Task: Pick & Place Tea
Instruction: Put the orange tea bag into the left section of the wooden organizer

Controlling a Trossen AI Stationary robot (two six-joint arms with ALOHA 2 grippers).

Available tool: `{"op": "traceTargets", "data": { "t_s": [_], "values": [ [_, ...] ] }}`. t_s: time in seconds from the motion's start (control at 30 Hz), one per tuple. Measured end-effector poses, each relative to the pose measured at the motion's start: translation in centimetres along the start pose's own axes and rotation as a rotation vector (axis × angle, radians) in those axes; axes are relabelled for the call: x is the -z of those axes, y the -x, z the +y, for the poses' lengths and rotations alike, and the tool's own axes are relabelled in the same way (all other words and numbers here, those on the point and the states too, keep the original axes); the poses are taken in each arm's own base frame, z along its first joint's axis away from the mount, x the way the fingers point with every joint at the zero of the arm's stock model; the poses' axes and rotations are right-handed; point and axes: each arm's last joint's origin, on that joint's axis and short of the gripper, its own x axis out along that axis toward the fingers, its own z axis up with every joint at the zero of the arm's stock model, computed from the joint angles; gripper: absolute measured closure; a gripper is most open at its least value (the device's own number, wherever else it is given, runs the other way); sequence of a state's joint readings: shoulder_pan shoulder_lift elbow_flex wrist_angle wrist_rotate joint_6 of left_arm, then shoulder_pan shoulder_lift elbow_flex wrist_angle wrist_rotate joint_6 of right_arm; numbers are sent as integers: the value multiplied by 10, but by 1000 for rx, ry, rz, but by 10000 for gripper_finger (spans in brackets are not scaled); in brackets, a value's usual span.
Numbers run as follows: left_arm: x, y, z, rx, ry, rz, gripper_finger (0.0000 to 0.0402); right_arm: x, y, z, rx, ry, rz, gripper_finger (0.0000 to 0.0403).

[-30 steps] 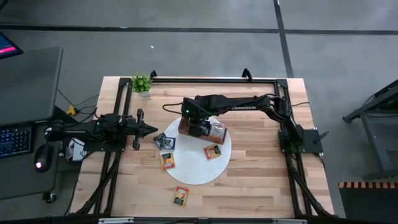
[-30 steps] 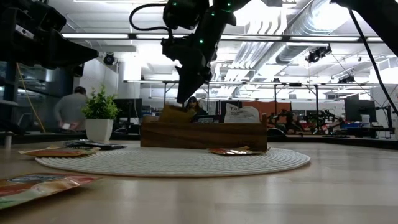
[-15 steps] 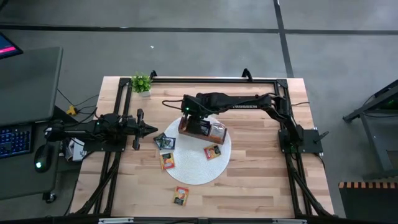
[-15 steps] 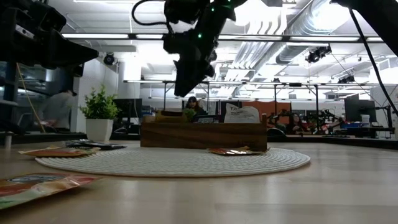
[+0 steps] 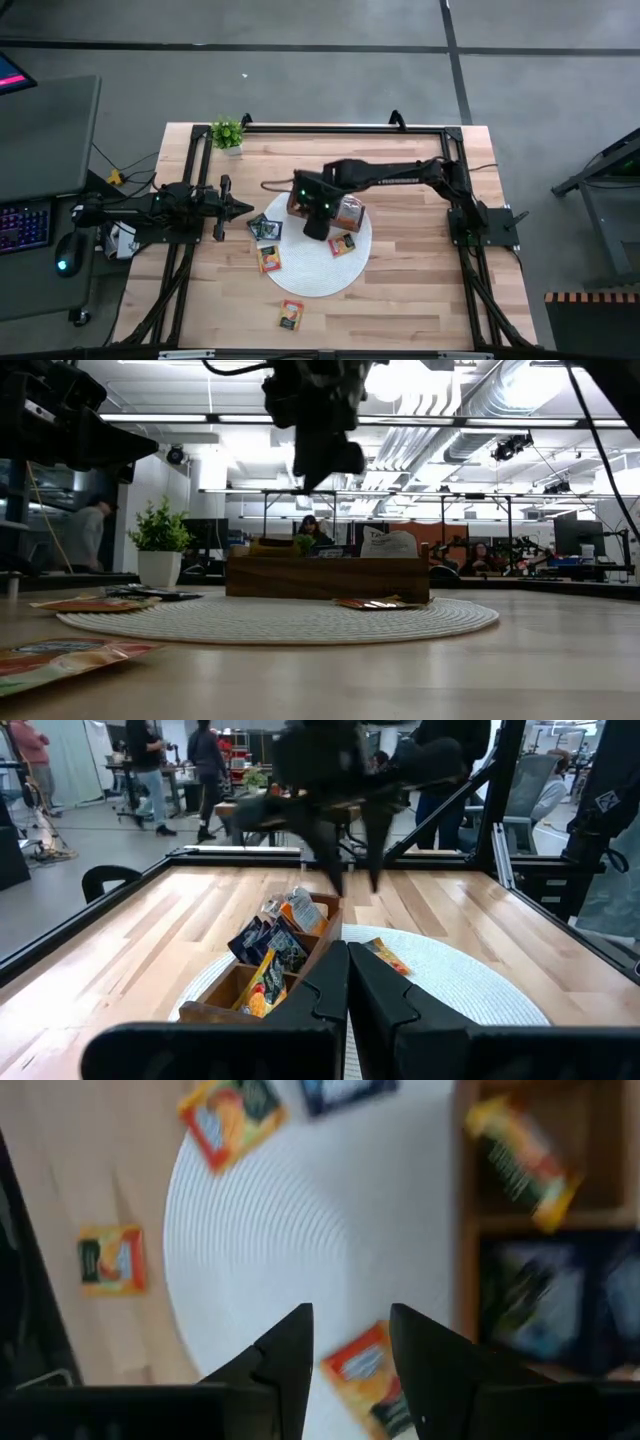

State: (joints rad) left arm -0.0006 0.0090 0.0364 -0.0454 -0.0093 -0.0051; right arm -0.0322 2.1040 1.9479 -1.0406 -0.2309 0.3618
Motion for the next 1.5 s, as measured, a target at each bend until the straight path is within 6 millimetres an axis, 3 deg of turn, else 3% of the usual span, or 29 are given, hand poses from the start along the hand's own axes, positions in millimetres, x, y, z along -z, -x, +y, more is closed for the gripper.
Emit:
{"op": "traceTargets", "data": {
  "t_s": [0.2, 0.47, 0.77, 0.97, 1.3, 1.5],
  "values": [
    [0, 0, 0, 0, 0, 0, 401, 38, -1, 15, 62, -79, 5, 272],
    [0, 0, 0, 0, 0, 0, 401, 112, -5, 29, 20, -298, -99, 272],
    [0, 0, 0, 0, 0, 0, 401, 177, -36, 27, 28, -617, -156, 272],
    [0, 0, 0, 0, 0, 0, 401, 188, -57, 18, -47, -750, -259, 272],
    [0, 0, 0, -1, 0, 0, 401, 194, -65, -1, 4, -828, -268, 269],
    [0, 0, 0, -1, 0, 0, 401, 194, -67, -10, 34, -827, -280, 224]
  ]
}}
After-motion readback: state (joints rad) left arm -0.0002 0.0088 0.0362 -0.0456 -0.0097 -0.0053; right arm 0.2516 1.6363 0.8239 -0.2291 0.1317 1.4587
